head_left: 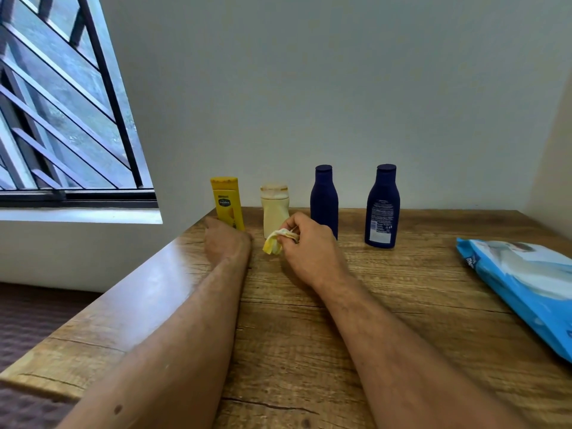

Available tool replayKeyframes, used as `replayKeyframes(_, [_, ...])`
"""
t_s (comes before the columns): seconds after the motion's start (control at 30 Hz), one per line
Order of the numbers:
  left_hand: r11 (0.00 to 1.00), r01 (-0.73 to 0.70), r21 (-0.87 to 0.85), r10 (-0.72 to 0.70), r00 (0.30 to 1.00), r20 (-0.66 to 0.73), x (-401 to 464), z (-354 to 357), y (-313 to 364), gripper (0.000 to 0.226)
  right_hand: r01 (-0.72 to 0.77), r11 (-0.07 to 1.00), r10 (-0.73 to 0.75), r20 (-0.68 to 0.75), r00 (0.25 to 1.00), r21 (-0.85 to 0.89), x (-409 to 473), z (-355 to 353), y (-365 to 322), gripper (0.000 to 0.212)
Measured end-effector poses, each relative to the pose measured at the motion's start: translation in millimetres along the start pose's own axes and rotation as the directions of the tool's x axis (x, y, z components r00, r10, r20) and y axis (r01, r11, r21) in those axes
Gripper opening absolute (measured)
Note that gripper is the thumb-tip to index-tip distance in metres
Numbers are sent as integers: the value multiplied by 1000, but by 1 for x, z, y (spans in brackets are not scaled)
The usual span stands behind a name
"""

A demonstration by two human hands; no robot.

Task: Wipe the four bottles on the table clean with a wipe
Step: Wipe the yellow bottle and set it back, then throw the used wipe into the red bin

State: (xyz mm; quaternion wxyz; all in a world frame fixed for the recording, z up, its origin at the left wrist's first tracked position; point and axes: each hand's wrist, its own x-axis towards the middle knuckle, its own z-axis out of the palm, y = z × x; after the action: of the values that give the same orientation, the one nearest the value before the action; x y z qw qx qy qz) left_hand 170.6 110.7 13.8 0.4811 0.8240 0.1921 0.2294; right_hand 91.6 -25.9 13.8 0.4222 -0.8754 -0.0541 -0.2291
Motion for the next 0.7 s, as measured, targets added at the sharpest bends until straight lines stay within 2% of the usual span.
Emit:
replayKeyframes(0.37, [1000, 6, 7, -6, 999, 54, -10, -9, 4, 86, -6, 1000, 6, -26, 1000, 5, -4, -6, 5, 5])
replayKeyframes(0.53, [1000, 5, 13, -7, 997, 82, -16, -16, 1, 87, -31, 999, 31, -14, 999, 8, -5, -8, 5, 7])
replayKeyframes(0.7, [1000, -12, -13, 15, 970, 243, -27, -48, -9, 86, -15, 1000, 15, 15, 1000, -15, -10, -11, -7, 8])
